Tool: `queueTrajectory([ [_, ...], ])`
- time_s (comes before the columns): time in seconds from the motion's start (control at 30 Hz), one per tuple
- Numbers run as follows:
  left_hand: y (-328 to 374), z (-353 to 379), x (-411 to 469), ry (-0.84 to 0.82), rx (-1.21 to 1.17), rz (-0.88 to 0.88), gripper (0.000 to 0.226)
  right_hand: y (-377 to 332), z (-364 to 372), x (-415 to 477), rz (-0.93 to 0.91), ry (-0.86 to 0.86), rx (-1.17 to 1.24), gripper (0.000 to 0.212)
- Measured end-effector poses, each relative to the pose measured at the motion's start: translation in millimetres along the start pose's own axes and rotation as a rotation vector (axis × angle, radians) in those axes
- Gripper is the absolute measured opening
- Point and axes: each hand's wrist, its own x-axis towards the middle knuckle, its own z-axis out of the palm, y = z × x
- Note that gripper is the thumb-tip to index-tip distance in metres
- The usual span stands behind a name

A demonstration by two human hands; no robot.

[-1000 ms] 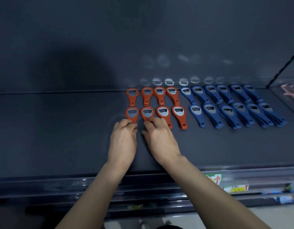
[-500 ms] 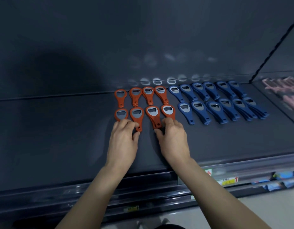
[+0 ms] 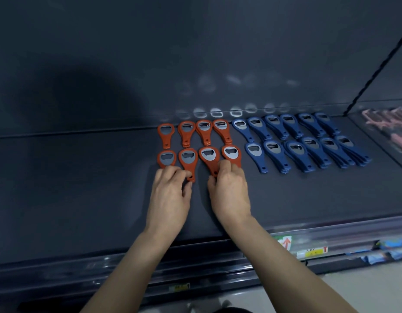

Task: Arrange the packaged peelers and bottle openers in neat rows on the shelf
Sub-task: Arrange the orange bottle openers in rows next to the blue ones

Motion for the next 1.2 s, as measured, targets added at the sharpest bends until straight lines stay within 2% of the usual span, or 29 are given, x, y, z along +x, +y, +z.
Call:
queueTrajectory([
  [0.17, 2.6, -0.4, 4.4, 0.019, -0.004, 0.017, 0.013, 1.9, -6.9, -4.2, -0.041, 0.033, 0.036, 0.026],
  [0.3, 13.7, 2.3, 17.0, 0.029, -0.011, 0.072, 0.014, 14.8, -22.0, 1.5, -0.04, 0.144, 0.08, 0.019],
  [0.43, 25.5, 10.2, 19.7, -0.002, -0.013, 0.115, 0.014, 38.4, -34.3, 6.4, 0.073, 0.138, 0.13, 0.015],
  [0.8, 63.3, 33.2, 17.3, -0.014, -0.04, 0.03, 0.011, 90.6, -57.6, 10.7, 0.191, 0.163, 0.211, 0.016],
  [1.0, 99.4, 58.1, 20.5, -0.039, 0.139, -0.124, 0.036, 112.6, -69.8, 17.5, 0.077, 0.116, 0.216, 0.015],
  [1.2, 113.4, 72.9, 20.2, -0.013, 0.255, -0.274, 0.037, 120.0, -80.1, 28.3, -0.102, 0.036, 0.232, 0.017],
])
